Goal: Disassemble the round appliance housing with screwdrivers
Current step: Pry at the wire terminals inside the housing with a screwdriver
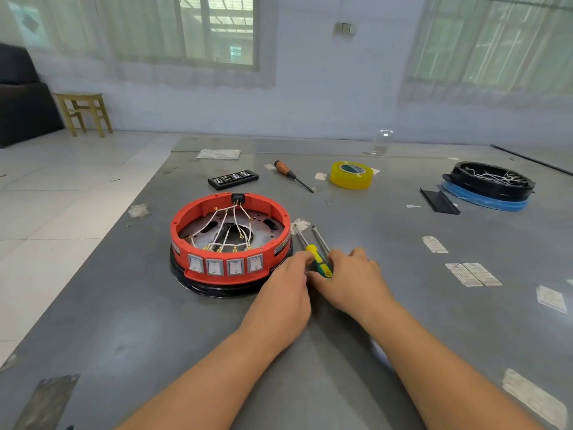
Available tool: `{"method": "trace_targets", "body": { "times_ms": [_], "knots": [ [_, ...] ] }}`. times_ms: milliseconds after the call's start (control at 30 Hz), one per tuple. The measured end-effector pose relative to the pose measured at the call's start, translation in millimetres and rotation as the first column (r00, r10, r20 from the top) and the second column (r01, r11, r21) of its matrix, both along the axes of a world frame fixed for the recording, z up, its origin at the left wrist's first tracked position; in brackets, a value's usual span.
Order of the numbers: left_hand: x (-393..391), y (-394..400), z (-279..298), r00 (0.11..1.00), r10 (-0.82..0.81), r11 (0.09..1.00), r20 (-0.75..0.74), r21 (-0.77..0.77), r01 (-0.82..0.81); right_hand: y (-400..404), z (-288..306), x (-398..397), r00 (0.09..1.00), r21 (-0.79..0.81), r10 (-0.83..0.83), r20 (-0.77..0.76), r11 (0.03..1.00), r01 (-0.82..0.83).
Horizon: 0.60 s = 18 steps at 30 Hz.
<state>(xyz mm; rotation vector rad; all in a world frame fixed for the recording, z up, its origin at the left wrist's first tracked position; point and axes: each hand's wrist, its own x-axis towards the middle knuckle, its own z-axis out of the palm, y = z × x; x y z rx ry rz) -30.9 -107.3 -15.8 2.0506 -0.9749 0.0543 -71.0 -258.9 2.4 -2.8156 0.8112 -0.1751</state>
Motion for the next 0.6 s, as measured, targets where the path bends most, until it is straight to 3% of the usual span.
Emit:
{"method": "trace_targets", "body": {
  "times_ms": [167, 333, 467, 600],
  "knots": [
    [5, 26, 7, 0.955, -0.015, 1.0, 0.297, 0.004, 0.014, 1, -1, 3, 1.0, -0.055, -0.021, -0.006, 0.998, 0.021],
    [25, 54, 10, 0.783, 0.089, 0.995, 0.616, -0.013, -0.103, -20, 2, 18, 0.994, -0.049, -0.101, 0.041, 0.994, 0.102],
    [46, 87, 5, 0.757, 0.13, 0.962, 0.64, 0.105, -0.253, -49, 7, 33, 0.986, -0.021, -0.165, 0.034, 0.986, 0.166],
    [58, 108, 2, 0.826, 0.148, 0.936, 0.544, 0.193, -0.296, -68, 12, 45, 0.987, 0.009, -0.16, -0.01, 0.987, 0.16]
  ]
}}
